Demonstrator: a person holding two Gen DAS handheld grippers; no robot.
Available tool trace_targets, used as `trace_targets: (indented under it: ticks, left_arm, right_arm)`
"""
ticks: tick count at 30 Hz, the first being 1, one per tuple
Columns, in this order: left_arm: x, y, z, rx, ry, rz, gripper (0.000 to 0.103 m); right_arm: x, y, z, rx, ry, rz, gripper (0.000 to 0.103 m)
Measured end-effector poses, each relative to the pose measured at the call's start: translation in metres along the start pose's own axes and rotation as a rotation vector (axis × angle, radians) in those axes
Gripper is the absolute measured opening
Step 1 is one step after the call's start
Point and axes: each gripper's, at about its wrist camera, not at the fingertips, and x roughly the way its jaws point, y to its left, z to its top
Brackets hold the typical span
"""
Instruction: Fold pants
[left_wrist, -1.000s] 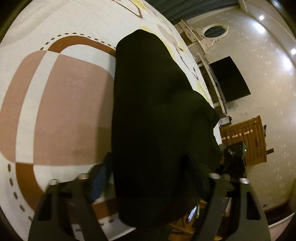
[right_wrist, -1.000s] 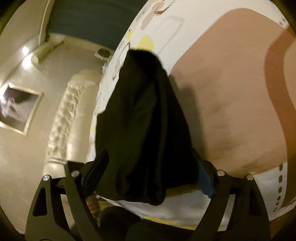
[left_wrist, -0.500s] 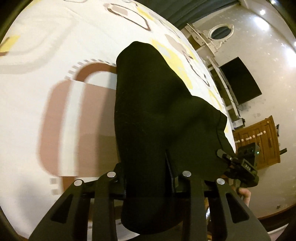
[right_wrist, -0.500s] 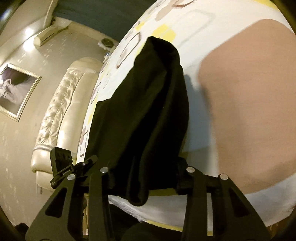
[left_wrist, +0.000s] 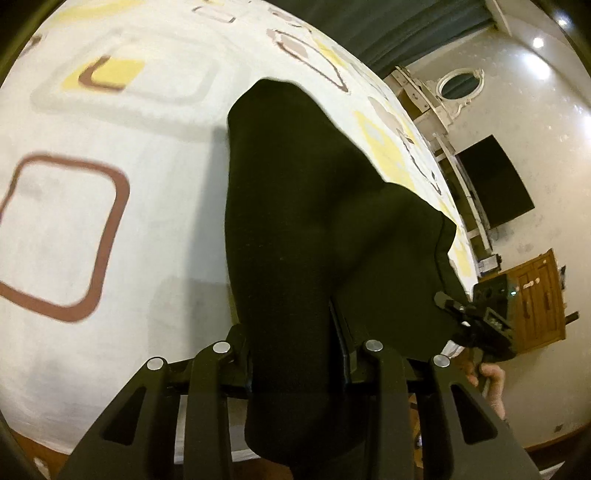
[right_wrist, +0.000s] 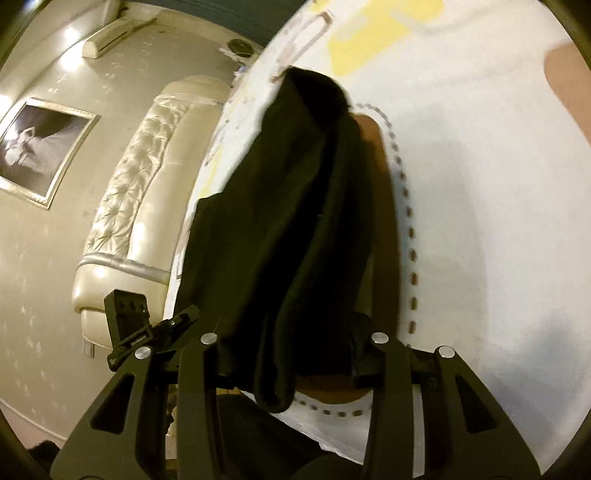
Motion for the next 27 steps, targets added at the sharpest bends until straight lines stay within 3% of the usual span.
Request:
trace_targets:
  ticks: [4, 18, 21, 23, 27]
  left_arm:
    - [0.001, -0.005, 0.000, 0.035, -0.010, 0.022, 0.034]
    - [-0.003, 0.003, 0.000, 0.016, -0.027, 0.017, 0.038]
    - [-0.008, 0.008, -0.002, 0.020, -0.038, -0.009, 0.043]
    - [-0.015, 0.013, -0.003, 0.023, -0.041, -0.032, 0.052]
    - [-0.037, 0.029, 0.000, 0.030, -0.097, -0.071, 0.066]
  right_arm:
    - [0.005, -0.006, -0.003, 0.027, -0.011, 0.023, 0.039]
    - [0.005, -0.007, -0.005, 0.037, -0.017, 0.025, 0.040]
    - [0.004, -0.007, -0.004, 0.045, -0.005, 0.045, 0.047]
    - [-0.001, -0.010, -0.003, 0.059, 0.006, 0.059, 0.051]
    - [-0.023, -0.014, 0.007, 0.052, -0.011, 0.068, 0.074]
